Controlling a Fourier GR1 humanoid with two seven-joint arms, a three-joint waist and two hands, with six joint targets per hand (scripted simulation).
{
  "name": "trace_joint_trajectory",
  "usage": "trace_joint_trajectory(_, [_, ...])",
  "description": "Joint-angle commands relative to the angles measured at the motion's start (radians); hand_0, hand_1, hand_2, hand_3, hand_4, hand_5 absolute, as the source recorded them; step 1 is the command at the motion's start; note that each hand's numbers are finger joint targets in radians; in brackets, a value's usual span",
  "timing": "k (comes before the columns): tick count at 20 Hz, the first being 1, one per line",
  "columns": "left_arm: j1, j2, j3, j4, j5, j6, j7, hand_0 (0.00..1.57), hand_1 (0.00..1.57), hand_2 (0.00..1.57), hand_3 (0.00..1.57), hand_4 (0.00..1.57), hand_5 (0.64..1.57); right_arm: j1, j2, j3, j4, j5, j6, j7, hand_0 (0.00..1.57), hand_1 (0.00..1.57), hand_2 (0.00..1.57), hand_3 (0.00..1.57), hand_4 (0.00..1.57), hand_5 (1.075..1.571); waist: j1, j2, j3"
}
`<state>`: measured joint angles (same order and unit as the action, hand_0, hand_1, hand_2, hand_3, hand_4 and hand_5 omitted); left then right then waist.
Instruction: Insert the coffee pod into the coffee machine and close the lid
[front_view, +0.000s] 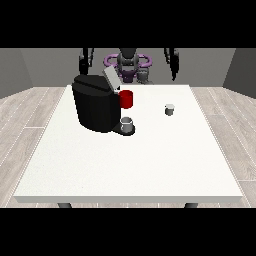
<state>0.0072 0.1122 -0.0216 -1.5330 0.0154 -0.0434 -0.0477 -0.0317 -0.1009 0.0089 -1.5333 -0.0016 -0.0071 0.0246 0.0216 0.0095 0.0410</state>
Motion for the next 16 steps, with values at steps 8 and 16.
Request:
trace_joint_trajectory(8, [0.003, 0.112, 0.088, -0.005, 0.032, -0.097, -0.128, 0.00, 0.00, 0.00, 0.00, 0.31, 1.571, 0.045, 0.041, -0.117, 0.004, -0.049, -0.079, -0.126, 0.00, 0.00, 0.00, 0.00, 0.11, 1.571, -0.039, -0.043, -0.0404])
trace_joint_trajectory(16, [-0.205, 0.243, 0.180, 0.173, -0.005, -0.136, -0.061, 0.00, 0.00, 0.00, 0.00, 0.00, 1.571, -0.015, 0.091, -0.042, 0.001, -0.012, -0.112, -0.196, 0.00, 0.00, 0.00, 0.00, 0.17, 1.571, -0.105, 0.067, -0.0410])
